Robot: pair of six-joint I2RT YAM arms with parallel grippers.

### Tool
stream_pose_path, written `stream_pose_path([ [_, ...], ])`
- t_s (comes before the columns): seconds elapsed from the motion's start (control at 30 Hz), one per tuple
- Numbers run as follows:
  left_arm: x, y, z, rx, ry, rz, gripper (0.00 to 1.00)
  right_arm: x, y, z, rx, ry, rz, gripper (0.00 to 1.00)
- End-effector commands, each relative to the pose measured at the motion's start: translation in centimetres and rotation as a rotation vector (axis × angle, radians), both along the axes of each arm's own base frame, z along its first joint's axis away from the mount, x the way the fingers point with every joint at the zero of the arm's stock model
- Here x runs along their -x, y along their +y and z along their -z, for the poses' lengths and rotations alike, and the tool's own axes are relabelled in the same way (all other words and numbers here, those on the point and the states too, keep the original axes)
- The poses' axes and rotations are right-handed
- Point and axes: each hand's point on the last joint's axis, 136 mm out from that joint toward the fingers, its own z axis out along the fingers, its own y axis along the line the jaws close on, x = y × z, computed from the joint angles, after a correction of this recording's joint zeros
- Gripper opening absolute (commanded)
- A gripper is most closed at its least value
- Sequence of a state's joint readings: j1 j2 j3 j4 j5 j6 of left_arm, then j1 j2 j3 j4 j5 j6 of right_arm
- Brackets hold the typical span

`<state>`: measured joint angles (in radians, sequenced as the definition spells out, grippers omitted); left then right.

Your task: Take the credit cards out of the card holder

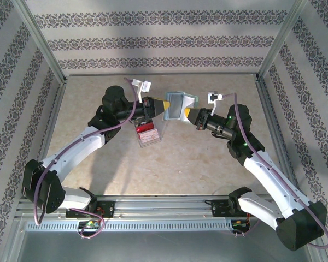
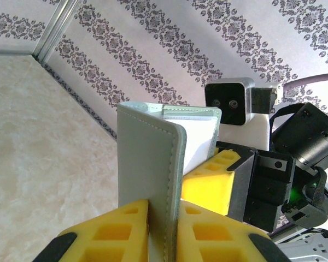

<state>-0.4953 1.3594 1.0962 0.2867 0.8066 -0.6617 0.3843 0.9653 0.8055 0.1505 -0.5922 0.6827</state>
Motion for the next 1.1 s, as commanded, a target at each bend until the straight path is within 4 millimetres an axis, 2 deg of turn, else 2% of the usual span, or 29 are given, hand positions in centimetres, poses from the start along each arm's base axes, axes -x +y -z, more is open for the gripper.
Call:
stream_pose_path([
  [0.0, 0.6, 0.7, -0.4, -0.009, -0.03, -0.009, 0.16, 1.3, 0.3, -3.8, -0.045, -0.124, -0.03, 0.0],
  [0.37, 0.9, 1.1, -0.7, -0.01, -0.04, -0.026, 0.19, 1.3, -0.3, -3.5, -0.038, -0.121, -0.001, 0.0],
  [1.07, 1.1, 1.2, -1.1, 0.003, -0.052, -0.023, 0.04, 1.2, -0.7, -3.4, -0.042, -0.12, 0.019, 0.0],
])
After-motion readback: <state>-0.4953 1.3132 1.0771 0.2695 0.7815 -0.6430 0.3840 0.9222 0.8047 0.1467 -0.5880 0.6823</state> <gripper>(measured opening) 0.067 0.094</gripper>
